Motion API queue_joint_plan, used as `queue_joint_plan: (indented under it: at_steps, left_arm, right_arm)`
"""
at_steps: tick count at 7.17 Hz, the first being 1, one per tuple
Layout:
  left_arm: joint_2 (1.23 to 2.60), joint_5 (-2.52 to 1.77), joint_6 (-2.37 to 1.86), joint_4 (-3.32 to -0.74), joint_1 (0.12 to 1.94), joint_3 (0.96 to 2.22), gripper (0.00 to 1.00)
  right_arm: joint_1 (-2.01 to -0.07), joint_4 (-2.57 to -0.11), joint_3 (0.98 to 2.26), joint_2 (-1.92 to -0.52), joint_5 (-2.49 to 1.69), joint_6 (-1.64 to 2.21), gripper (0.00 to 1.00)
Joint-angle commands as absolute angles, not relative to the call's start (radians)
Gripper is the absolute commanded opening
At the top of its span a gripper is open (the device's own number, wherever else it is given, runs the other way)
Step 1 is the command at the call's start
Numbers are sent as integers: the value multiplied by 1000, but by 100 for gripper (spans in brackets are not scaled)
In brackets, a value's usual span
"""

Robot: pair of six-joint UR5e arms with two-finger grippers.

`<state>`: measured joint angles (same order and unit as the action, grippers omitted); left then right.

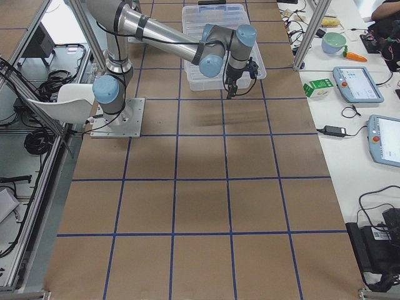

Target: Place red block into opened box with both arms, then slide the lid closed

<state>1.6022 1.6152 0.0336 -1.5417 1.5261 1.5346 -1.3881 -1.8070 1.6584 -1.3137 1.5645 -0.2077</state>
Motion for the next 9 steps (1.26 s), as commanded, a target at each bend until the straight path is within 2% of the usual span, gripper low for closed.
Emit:
queue_joint_plan:
  at_steps: [1, 9]
  left_arm:
    - [1603, 1614, 34, -1542, 1526, 1536, 100]
    - [1601, 1617, 35, -1542, 1526, 1536, 100]
  right_arm:
    - [-1419, -1807, 1658, -1313, 1565, -173, 100]
    - [-1442, -1796, 1631, -1327, 1566, -130, 100]
